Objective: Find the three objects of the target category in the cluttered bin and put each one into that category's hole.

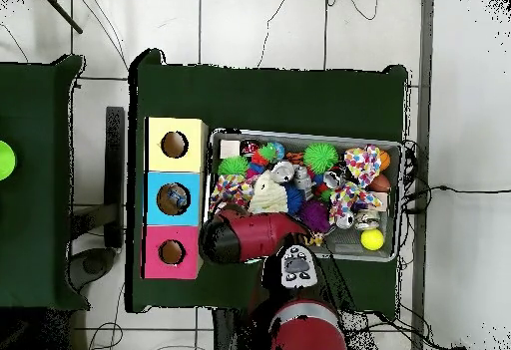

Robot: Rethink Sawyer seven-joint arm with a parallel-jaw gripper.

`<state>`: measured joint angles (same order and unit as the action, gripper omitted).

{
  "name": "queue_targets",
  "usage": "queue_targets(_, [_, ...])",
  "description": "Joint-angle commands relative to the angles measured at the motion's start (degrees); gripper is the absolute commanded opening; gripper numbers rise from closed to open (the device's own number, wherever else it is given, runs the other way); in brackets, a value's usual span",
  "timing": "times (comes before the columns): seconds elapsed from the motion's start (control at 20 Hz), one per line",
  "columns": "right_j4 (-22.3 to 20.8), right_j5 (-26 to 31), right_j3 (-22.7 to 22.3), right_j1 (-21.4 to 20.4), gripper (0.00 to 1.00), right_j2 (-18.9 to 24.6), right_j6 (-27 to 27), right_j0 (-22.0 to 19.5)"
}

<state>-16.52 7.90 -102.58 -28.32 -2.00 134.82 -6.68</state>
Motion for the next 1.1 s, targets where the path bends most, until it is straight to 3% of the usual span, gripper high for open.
queue_targets(0.05, [-0.66,-1.07,5.12,10.96,1.0,-3.13,4.7,2.44])
queue_targets(0.3, [0.36,0.08,6.73,12.93,1.0,-5.61,4.71,4.95])
queue_targets(0.35, [0.86,2.0,6.99,12.75,0.0,-5.69,4.17,4.96])
queue_targets(0.7, [2.26,10.69,9.69,13.5,0.0,-11.86,3.88,9.75])
queue_targets(1.1, [-2.87,11.97,9.2,9.77,0.0,-11.69,-4.64,4.15])
